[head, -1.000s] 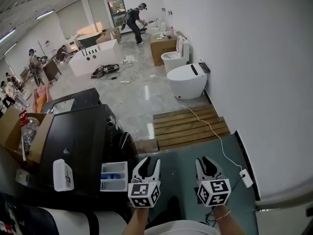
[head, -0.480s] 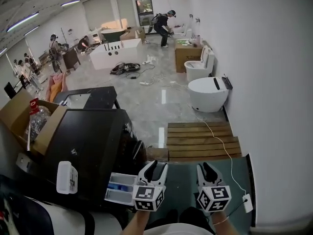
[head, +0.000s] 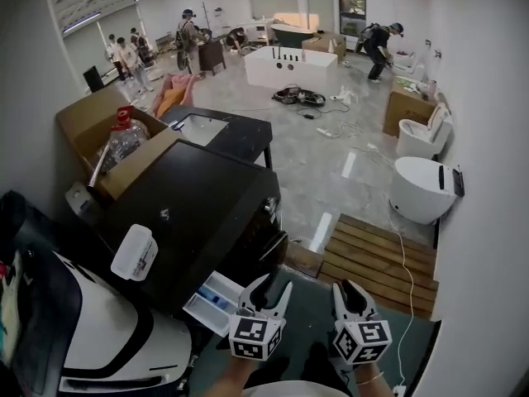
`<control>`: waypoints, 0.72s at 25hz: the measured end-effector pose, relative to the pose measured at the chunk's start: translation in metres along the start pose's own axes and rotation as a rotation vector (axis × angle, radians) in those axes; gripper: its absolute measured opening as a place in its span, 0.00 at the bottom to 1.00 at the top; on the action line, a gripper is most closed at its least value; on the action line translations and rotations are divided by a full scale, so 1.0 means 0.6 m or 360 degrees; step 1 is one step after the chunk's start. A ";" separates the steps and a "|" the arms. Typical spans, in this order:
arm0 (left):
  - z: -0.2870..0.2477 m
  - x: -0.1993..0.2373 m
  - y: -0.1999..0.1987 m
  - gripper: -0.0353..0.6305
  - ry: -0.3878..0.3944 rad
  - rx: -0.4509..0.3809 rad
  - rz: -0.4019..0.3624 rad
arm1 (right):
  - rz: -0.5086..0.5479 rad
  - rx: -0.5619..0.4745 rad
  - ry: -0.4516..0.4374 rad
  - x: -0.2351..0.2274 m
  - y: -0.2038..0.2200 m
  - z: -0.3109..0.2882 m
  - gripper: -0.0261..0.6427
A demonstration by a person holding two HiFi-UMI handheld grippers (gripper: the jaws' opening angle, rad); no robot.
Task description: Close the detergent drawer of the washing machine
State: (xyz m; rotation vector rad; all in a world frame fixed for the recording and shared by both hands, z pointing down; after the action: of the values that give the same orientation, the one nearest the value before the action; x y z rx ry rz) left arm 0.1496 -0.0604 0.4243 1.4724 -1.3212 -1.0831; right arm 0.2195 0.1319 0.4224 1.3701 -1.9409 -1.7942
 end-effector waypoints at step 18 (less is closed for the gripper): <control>0.208 -0.013 0.059 0.28 -0.1143 0.0126 0.0261 | 0.0414 0.0596 -0.1022 0.128 0.050 -0.109 0.16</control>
State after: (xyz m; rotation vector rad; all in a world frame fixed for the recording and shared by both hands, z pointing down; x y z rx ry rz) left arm 0.0199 -0.0609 0.4270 1.0250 -1.9518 -1.5341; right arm 0.2040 0.0282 0.4314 0.5796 -2.7322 -1.9606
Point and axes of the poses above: the fingertips, and each gripper's own axes: z backward along the fingers, x to its left, y out of its underside, the point moved 8 cm from there along z, backward along the fingers, and after that the axes turned 11 degrees about -z, right-handed, at the moved point
